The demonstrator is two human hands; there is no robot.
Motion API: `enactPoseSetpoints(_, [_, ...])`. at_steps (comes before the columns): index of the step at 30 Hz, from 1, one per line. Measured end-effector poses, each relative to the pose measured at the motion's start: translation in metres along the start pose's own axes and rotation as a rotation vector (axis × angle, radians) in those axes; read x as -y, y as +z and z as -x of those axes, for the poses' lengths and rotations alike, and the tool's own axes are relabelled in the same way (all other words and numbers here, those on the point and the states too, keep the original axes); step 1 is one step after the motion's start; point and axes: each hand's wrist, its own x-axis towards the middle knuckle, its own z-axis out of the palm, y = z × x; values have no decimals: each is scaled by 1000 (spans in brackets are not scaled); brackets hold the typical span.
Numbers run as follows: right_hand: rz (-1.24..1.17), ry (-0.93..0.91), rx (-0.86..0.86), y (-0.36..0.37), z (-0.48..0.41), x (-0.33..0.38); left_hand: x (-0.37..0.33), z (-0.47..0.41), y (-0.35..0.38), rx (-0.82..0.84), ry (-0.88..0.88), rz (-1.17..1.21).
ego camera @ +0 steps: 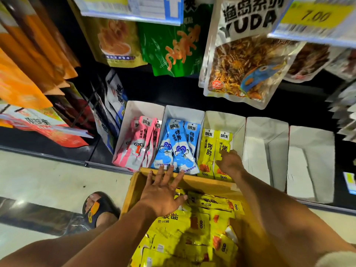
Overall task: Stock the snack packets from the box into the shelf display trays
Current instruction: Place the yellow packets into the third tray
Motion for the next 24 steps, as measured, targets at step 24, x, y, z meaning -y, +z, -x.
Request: enactPoseSetpoints(24, [49,-343,-80,38,258,18,12,171,138,-347,-165,16])
